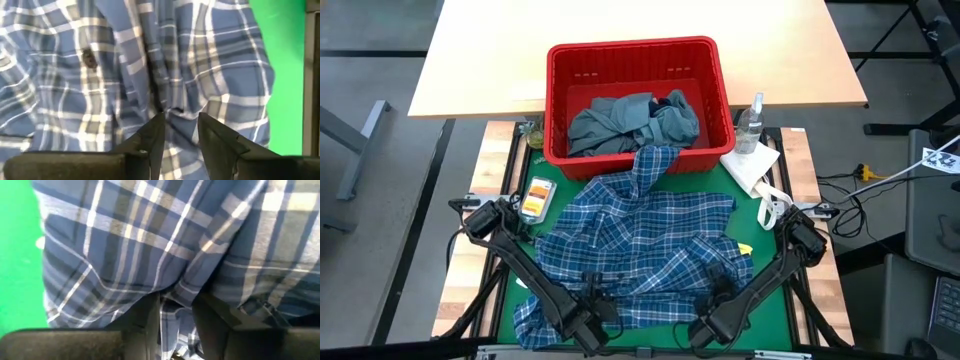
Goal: Fold Laundry from Bin
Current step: Fold the blue shirt
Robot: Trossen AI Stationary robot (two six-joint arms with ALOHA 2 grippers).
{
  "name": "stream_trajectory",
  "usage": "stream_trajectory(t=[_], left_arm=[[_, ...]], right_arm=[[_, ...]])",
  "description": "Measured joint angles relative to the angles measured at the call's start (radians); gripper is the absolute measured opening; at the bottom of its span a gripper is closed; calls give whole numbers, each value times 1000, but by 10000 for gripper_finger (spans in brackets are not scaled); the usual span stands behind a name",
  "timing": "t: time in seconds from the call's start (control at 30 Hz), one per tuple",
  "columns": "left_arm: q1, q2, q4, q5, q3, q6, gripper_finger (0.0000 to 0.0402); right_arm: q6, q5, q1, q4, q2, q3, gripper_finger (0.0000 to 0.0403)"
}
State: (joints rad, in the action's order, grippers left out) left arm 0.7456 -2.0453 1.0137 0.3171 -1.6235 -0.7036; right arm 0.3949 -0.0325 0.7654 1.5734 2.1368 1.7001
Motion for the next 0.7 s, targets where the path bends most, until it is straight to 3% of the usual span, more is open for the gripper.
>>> stream_trajectory(t=[0.53,0.7], left_arm=[[1,0,56,13,-65,6,110],[1,0,70,14,-65,6,110]], right_arm=[[-67,-23,0,-2,-32,41,112],[-56,-134,0,-2,-105,42,112]])
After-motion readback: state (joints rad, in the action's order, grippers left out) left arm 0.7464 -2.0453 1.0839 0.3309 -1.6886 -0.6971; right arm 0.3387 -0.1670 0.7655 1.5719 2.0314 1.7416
